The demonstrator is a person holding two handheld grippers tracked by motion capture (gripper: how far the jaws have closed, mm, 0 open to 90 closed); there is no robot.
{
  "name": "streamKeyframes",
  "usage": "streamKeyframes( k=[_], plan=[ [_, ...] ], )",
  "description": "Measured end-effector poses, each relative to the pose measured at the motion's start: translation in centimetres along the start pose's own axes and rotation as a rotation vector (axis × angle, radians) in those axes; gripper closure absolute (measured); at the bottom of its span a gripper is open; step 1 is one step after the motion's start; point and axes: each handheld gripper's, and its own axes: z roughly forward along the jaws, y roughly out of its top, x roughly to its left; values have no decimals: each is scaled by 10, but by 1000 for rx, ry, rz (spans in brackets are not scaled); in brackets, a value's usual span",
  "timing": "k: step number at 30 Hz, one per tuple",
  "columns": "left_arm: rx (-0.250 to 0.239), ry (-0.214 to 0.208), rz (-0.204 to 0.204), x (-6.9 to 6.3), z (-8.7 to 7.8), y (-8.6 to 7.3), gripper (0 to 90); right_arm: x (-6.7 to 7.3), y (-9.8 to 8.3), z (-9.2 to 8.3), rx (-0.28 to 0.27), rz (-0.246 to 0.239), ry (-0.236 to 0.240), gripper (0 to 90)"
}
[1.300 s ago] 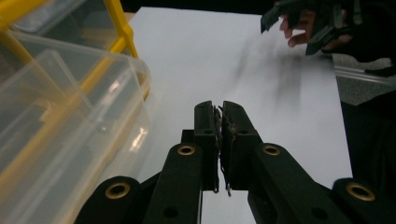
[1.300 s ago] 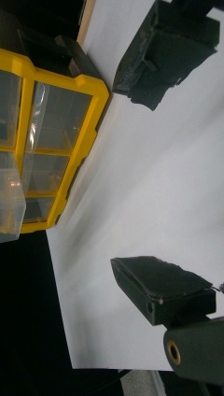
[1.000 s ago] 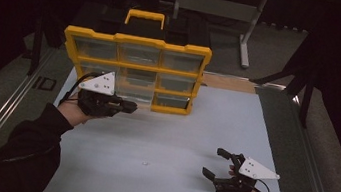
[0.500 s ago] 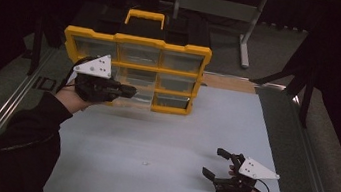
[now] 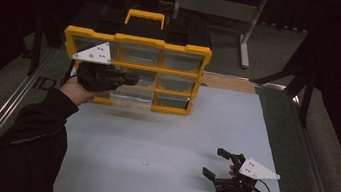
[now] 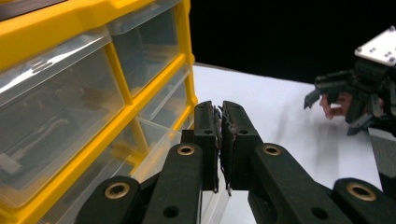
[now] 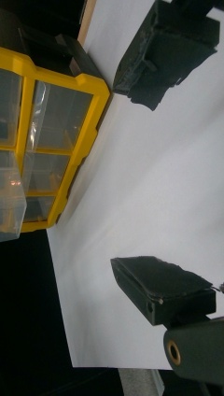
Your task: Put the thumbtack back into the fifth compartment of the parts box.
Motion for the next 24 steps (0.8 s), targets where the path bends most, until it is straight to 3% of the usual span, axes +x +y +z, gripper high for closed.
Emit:
streamKeyframes(
  k=[9, 24],
  plan=[
    [16, 10, -34, 7, 8, -9, 850, 0, 0, 0, 1, 0, 0, 137],
    [137, 47, -90, 13, 27, -18, 847, 0, 0, 0, 3, -1, 1, 137]
  ],
)
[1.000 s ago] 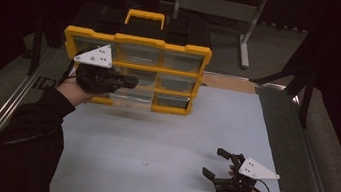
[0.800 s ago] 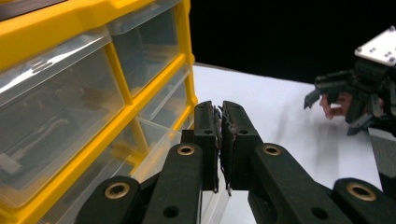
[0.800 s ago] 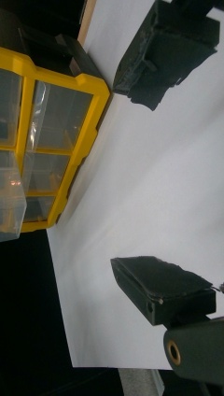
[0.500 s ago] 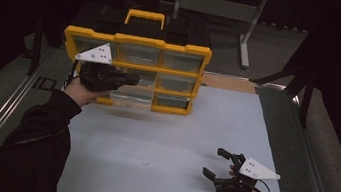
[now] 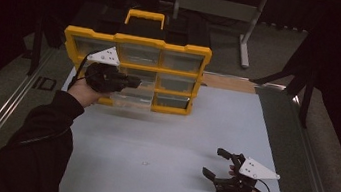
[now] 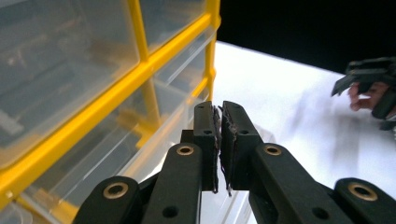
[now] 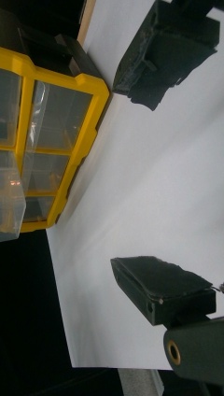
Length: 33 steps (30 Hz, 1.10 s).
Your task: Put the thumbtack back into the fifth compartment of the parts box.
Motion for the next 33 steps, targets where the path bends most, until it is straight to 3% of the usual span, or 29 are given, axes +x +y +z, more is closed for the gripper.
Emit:
streamKeyframes(
  k=[6, 14, 18, 22, 25, 31, 33],
  plan=[
    [35, -4, -19, 1, 7, -2, 847, 0, 0, 0, 1, 0, 0, 138],
    [131, 20, -50, 3, 16, -3, 847, 0, 0, 0, 2, 1, 1, 138],
    [147, 21, -55, 4, 17, -2, 847, 0, 0, 0, 1, 1, 1, 138],
    [132, 7, -56, 3, 17, -2, 827, 0, -1, 1, 4, 3, 3, 138],
    [118, -7, -61, 3, 15, -2, 661, 0, -1, 0, 3, 2, 2, 138],
    [87, 13, -79, 1, 10, 2, 300, 0, -1, 0, 4, 2, 2, 138],
    [87, 17, -80, 0, 9, 3, 228, 0, -1, 0, 5, 3, 2, 138]
  ],
)
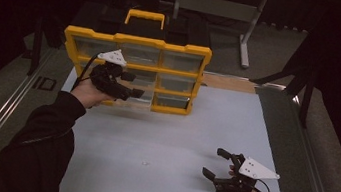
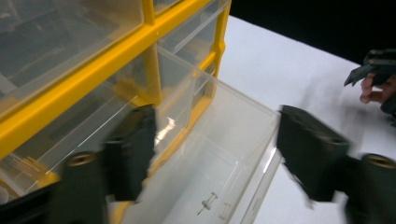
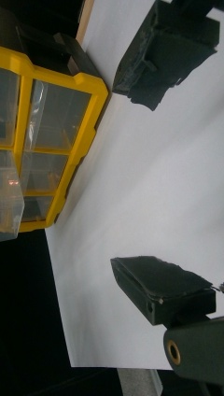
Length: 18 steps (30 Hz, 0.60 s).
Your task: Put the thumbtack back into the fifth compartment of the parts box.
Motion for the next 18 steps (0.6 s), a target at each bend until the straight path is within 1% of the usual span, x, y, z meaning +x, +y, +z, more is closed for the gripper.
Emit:
streamKeyframes(
  k=[1, 2, 3, 5, 6, 8, 10, 14, 17, 18],
  plan=[
    [0, 0, 0, 0, 0, 0, 182, 0, 0, 0, 0, 0, 0, 138],
    [3, 5, 0, -1, -1, 0, 182, 0, 0, 0, 0, -1, 1, 139],
    [0, 6, -3, -2, -2, 1, 139, 0, 0, 0, -1, -2, 1, 139],
    [-1, 3, -6, -3, -3, 1, 84, 0, 0, 0, -2, -3, 1, 139],
    [-2, -4, -7, -3, -3, 1, 63, 0, 0, 0, -1, -3, 1, 138],
    [-1, 0, -6, -5, -4, 0, 24, 0, 0, 0, -2, -3, 0, 138],
    [-10, -13, 2, -8, -6, 0, 1, 0, 0, 0, -2, -2, 1, 138],
    [-11, -10, 18, -14, -10, 0, 0, 0, 1, -1, -2, -2, 0, 138],
    [-18, -13, 21, -18, -14, -1, 0, 0, 1, 0, -3, -4, 0, 138],
    [-21, -6, 23, -19, -15, -1, 0, 0, 1, -1, -3, -4, 0, 138]
  ],
)
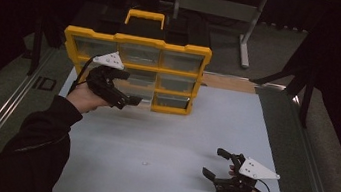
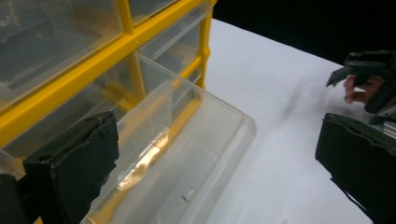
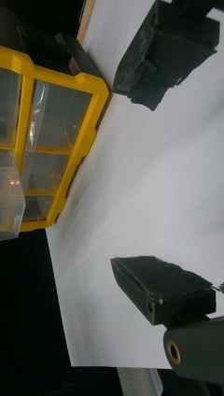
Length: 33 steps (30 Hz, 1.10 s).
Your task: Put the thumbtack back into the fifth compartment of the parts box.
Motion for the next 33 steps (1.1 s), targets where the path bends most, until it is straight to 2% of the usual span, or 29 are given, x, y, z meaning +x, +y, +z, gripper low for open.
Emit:
streamKeyframes(
  k=[8, 22, 26, 33],
  plan=[
    [-9, -17, 13, -12, -7, -4, 0, 0, 0, 0, 0, 0, 1, 138],
    [-1, -33, 37, -35, -6, -13, 0, 0, 0, 0, -2, 1, 2, 139],
    [-12, -57, 48, -39, -6, -18, 0, 0, 0, 1, -2, -2, 3, 138],
    [-16, -73, 57, -48, -3, -25, 0, 0, 0, 0, -1, -1, 3, 139]
  ],
)
